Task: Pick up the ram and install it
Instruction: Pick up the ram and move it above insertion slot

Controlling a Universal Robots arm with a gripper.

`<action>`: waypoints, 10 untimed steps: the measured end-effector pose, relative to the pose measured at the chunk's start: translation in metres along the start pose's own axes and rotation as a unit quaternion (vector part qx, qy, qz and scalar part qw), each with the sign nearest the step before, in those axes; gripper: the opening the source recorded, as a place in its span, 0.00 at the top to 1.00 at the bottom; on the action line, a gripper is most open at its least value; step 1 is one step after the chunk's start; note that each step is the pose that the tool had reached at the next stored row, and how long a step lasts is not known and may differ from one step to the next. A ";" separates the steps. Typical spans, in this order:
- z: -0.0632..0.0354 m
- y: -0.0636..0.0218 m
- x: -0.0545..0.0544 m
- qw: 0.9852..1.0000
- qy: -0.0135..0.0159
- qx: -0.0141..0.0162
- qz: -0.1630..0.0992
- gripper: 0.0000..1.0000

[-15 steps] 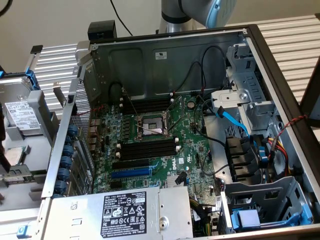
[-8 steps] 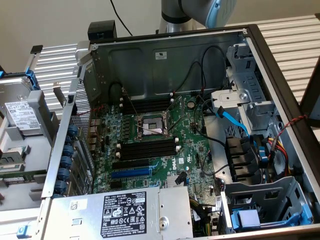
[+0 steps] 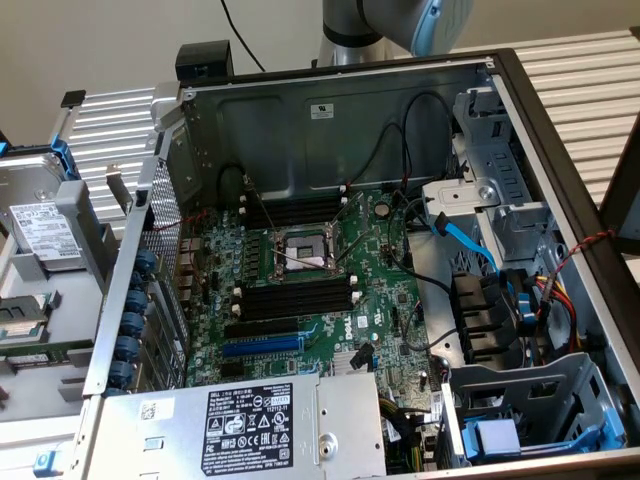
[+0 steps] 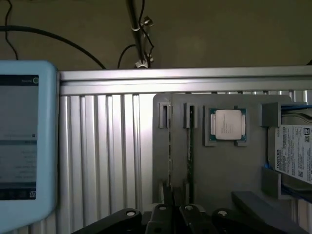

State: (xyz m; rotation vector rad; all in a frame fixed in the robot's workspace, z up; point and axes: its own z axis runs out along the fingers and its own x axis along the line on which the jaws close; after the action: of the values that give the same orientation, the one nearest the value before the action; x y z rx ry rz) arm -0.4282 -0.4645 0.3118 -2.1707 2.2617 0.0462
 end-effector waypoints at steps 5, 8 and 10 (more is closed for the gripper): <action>-0.0229 -0.0097 -0.001 1.000 0.000 0.000 0.000 0.88; -0.0366 -0.0126 -0.001 1.000 0.000 0.000 0.000 0.88; -0.0457 -0.0150 -0.002 1.000 0.000 0.000 0.000 0.88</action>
State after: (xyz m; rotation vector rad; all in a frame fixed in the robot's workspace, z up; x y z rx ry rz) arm -0.4124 -0.4647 0.3573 -2.1707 2.2617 0.0463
